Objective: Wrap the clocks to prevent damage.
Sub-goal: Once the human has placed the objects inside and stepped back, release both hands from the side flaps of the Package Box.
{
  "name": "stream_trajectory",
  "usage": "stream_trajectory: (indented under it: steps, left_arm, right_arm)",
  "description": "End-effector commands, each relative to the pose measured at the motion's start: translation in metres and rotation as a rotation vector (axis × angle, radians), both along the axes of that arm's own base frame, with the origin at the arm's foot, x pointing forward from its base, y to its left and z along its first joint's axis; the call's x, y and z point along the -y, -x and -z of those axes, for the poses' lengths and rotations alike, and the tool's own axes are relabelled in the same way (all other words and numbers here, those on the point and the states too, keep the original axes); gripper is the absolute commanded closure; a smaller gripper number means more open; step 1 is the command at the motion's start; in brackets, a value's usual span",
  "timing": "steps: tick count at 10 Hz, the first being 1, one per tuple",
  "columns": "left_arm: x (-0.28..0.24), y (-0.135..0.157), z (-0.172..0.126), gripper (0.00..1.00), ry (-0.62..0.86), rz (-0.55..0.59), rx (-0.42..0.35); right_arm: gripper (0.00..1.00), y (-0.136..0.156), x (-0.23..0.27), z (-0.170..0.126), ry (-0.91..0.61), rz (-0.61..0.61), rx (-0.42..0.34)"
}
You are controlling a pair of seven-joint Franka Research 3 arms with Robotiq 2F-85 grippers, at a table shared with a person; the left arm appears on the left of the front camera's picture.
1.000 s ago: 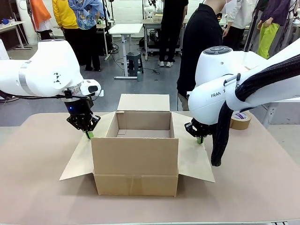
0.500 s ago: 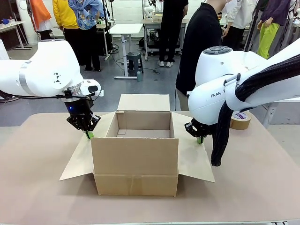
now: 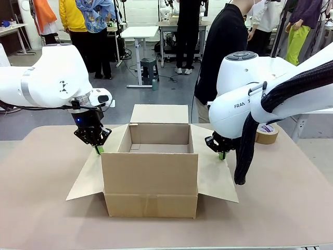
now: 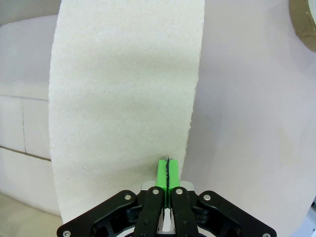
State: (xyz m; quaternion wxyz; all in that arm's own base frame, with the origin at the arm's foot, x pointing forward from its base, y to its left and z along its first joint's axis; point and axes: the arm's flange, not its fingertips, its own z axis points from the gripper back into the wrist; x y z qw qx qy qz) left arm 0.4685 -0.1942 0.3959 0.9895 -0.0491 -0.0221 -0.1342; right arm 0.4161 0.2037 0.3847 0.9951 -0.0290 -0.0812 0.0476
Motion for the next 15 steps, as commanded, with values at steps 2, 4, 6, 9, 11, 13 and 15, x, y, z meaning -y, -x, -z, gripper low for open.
stream_trajectory:
  steps: [2,4,6,9,11,13,15]
  left_arm:
    - [-0.0003,-0.0001,0.0007,1.0,-0.005,-0.006,-0.001]
    - [-0.0003,-0.0001,0.0007,1.0,-0.005,-0.006,-0.001]
    - [-0.0003,-0.0001,0.0007,1.0,-0.005,-0.006,-0.001]
    - [-0.0003,-0.0001,0.0007,1.0,-0.005,-0.006,-0.001]
    - [-0.0003,-0.0001,0.0007,1.0,-0.005,-0.006,-0.001]
    - [-0.0003,-0.0001,0.0007,1.0,-0.005,-0.006,-0.001]
    - [-0.0003,-0.0001,0.0007,1.0,-0.005,-0.006,-0.001]
  right_arm:
    - [0.99,0.0003,0.0001,0.0012,0.008,-0.002,0.0]
    - [0.99,0.0003,0.0001,0.0012,0.008,-0.002,0.0]
    - [0.99,0.0003,0.0001,0.0012,0.008,-0.002,0.0]
    - [0.99,0.0003,0.0001,0.0012,0.008,-0.002,0.0]
    - [0.99,0.0003,0.0001,0.0012,0.008,-0.002,0.0]
    - [0.99,0.0003,0.0001,0.0012,0.008,-0.002,0.0]
    - [0.99,0.0003,0.0001,0.0012,0.008,-0.002,0.0]
